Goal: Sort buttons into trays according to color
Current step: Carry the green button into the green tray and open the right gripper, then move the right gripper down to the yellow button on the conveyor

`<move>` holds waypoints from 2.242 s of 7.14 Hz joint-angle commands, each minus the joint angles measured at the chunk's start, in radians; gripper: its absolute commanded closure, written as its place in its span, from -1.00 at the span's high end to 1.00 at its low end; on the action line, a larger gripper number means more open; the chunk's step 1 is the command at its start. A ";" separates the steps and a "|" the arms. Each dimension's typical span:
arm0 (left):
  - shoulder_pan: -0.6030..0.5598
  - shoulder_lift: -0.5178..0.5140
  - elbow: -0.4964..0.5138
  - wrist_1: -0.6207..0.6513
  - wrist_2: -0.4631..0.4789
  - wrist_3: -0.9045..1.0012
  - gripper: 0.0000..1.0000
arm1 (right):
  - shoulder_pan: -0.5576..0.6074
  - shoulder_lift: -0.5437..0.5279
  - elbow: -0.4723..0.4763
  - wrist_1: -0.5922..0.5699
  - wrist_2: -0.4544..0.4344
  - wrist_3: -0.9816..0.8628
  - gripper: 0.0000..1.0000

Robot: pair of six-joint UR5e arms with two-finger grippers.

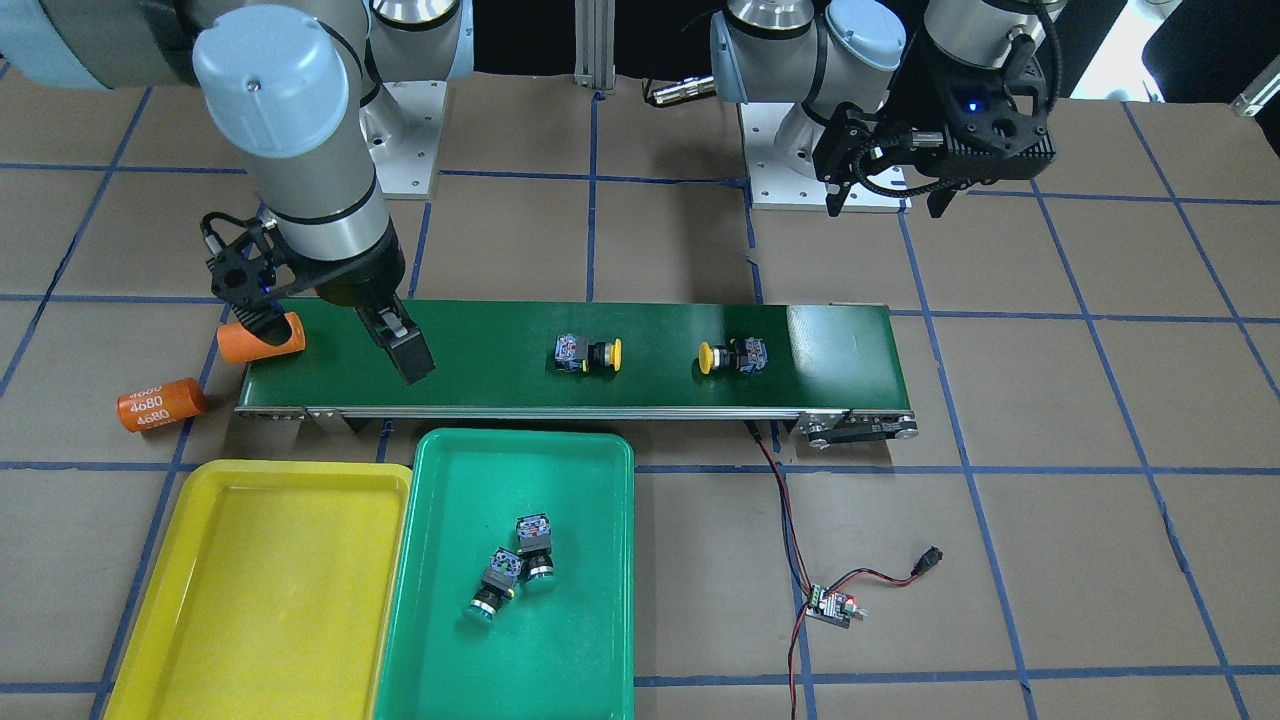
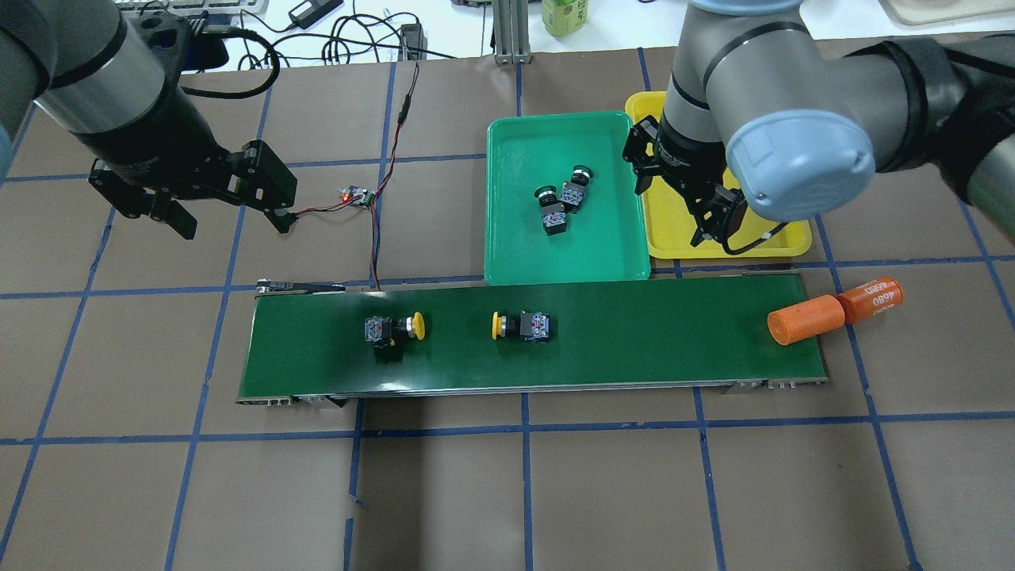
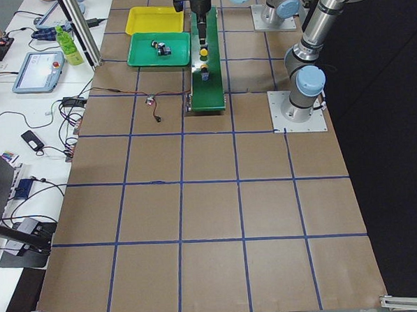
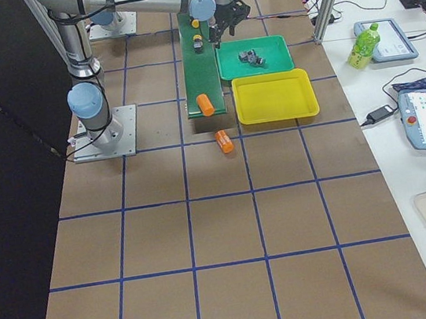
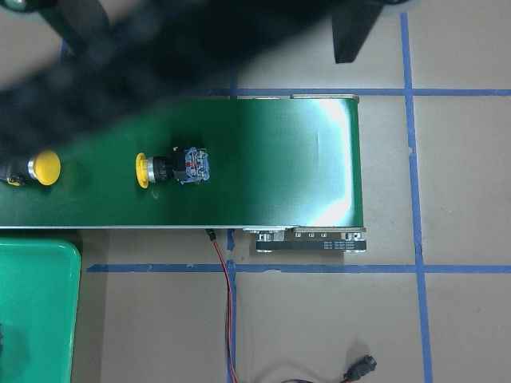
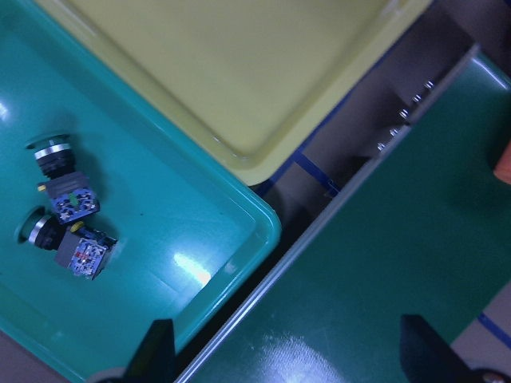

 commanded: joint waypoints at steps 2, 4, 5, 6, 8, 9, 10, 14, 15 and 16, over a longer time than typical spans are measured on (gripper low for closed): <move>0.001 -0.010 0.008 0.007 -0.012 -0.001 1.00 | -0.002 -0.101 0.111 -0.006 0.022 0.166 1.00; 0.004 -0.013 0.010 0.007 0.000 -0.004 1.00 | 0.004 -0.103 0.113 -0.007 0.026 0.179 1.00; 0.004 -0.013 0.010 0.007 -0.002 -0.004 1.00 | 0.011 -0.111 0.140 -0.010 0.027 0.179 1.00; 0.004 -0.013 0.008 0.007 -0.006 -0.004 1.00 | 0.014 -0.112 0.168 -0.036 0.027 0.180 1.00; 0.007 -0.013 0.010 0.009 -0.011 -0.004 1.00 | 0.021 -0.109 0.209 -0.108 0.033 0.180 1.00; 0.012 -0.015 0.010 0.009 -0.011 -0.004 1.00 | 0.026 -0.105 0.243 -0.175 0.053 0.201 1.00; 0.012 -0.019 0.010 0.009 -0.011 -0.004 1.00 | 0.027 -0.100 0.286 -0.241 0.064 0.224 1.00; 0.012 -0.019 0.010 0.009 -0.011 -0.006 1.00 | 0.032 -0.028 0.318 -0.330 0.102 0.232 1.00; 0.012 -0.021 0.010 0.009 -0.012 -0.007 1.00 | 0.056 -0.007 0.329 -0.340 0.131 0.232 1.00; 0.012 -0.021 0.010 0.010 -0.011 -0.007 1.00 | 0.060 0.012 0.331 -0.349 0.131 0.234 1.00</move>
